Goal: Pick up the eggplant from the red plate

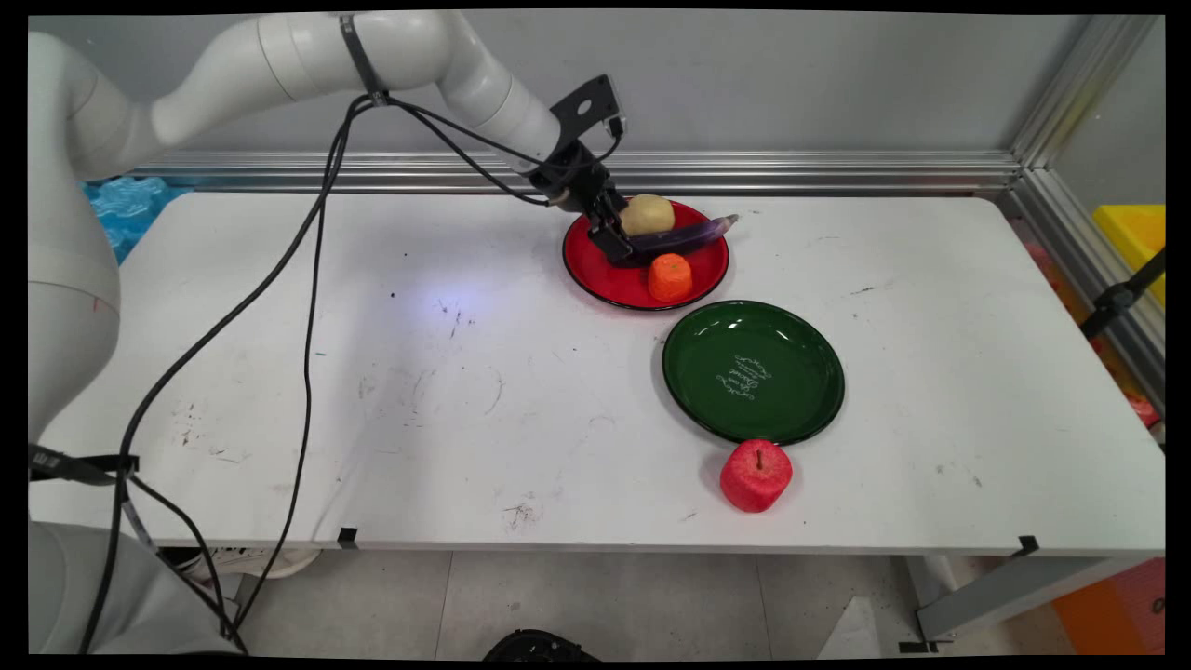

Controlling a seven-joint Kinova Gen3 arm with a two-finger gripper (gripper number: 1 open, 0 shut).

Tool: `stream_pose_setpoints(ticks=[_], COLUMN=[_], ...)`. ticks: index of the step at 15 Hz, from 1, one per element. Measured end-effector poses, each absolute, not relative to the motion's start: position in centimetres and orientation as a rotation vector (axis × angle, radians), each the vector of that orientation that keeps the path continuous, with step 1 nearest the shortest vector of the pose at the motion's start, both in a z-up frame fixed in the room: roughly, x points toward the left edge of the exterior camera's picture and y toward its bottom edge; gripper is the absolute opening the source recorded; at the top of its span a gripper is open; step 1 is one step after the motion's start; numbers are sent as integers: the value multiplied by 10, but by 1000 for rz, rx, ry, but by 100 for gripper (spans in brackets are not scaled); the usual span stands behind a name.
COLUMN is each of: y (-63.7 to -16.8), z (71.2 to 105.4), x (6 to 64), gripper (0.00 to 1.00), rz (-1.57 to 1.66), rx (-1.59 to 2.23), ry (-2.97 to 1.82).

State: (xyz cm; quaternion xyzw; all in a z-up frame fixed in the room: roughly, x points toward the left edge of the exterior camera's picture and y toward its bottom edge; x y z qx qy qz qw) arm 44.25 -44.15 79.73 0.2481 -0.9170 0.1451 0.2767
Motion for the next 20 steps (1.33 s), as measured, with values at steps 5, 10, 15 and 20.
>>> stream_pose_setpoints(ticks=[5,10,15,20], y=[-448,-455,-461,-462], z=[777,762,751,744], x=[439,434,431,430], gripper=[100,100,100,0], rz=[372,374,380,371], rx=[643,641,647,651], ry=[-2466,-2455,-2442,-2443])
